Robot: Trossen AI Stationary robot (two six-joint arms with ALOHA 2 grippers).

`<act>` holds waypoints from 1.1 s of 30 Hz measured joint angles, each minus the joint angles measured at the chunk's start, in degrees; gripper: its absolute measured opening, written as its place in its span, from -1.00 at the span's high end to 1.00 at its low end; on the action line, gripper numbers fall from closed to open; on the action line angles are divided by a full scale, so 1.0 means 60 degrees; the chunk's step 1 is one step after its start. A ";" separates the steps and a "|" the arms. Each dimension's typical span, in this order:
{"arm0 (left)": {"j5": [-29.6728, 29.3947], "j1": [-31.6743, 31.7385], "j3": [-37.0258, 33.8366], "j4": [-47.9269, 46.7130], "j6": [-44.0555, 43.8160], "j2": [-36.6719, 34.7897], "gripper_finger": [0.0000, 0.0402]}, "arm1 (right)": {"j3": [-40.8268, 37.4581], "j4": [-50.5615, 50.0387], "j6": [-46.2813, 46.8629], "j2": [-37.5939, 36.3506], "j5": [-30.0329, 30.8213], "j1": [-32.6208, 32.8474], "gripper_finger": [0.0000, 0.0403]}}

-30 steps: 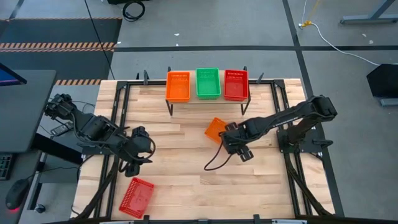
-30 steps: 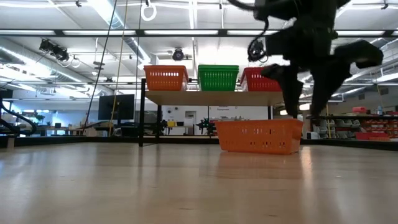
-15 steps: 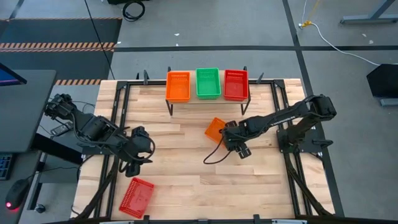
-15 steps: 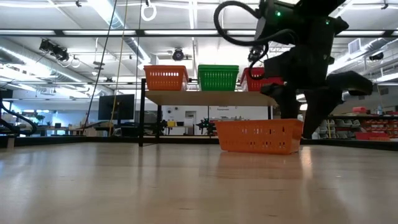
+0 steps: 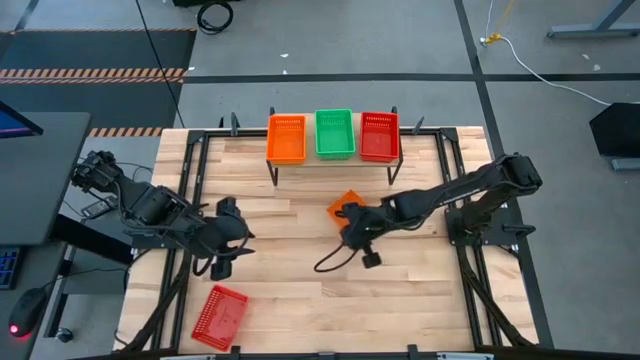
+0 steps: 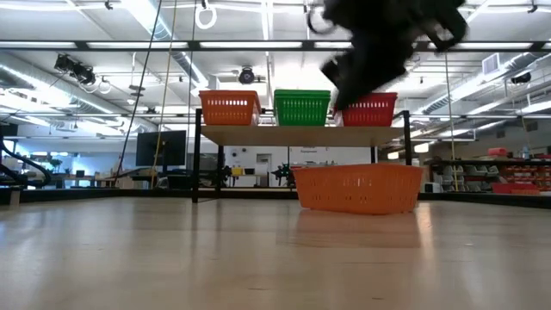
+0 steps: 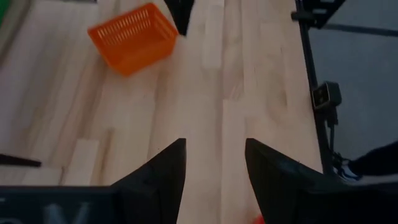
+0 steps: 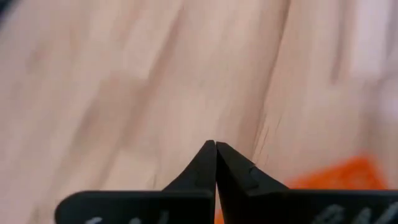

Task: Stack baskets on shelf by color
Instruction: Stack the orange bin on the orange bins on the shelf

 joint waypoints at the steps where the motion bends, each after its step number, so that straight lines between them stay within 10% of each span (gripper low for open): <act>1: -0.0113 0.0000 0.0000 0.0113 0.0066 0.0000 0.14 | 0.0187 0.0194 0.0004 0.0000 0.0050 0.0021 0.96; 10: -0.0274 0.0611 0.0000 0.1070 0.0339 0.0000 0.14 | 0.1549 -0.0557 0.0252 0.0007 0.1049 0.0004 0.92; 20: -0.0299 0.1428 -0.0011 0.1817 0.0084 0.1049 0.14 | 0.1236 -0.5550 0.0968 -0.0178 0.1283 -0.0054 0.54; 33: -0.0237 0.0999 -0.0011 0.2352 -0.0415 0.1333 0.14 | -0.0873 -0.2762 0.0930 -0.0164 0.1625 -0.0130 -0.16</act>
